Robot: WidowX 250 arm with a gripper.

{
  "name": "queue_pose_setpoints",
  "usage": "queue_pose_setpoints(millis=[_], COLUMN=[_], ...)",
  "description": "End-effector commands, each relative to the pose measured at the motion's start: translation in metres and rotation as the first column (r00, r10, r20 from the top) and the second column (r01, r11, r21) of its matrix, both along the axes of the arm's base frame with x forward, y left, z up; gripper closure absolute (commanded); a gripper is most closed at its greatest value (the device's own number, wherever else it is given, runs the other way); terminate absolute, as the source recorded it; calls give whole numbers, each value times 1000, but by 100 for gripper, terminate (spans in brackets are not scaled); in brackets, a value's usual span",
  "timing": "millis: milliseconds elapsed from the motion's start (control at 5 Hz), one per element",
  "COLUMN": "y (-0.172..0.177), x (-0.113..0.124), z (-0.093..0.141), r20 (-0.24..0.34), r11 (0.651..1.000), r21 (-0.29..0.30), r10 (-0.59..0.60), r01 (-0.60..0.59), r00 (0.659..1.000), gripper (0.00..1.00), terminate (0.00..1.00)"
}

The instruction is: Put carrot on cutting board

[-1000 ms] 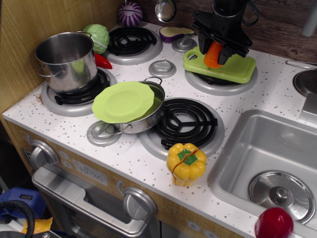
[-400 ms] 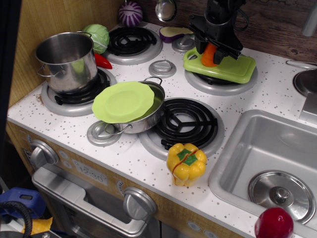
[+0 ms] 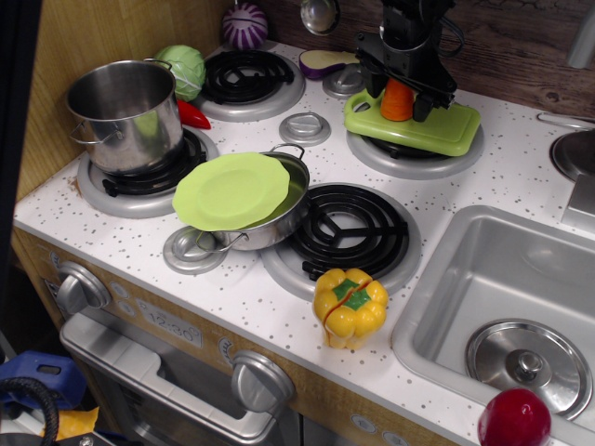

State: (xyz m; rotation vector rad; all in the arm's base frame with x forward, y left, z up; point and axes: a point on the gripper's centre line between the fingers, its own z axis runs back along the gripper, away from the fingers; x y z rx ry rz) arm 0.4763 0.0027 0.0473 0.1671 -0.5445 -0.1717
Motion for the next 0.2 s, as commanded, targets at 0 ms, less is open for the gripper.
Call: queue_pose_setpoints(millis=[0], y=[4], x=[4], z=[18], r20=[45], r11=[1000], r21=[4], r10=[2], r01=[-2], r00=[999], gripper=[0], terminate=[100])
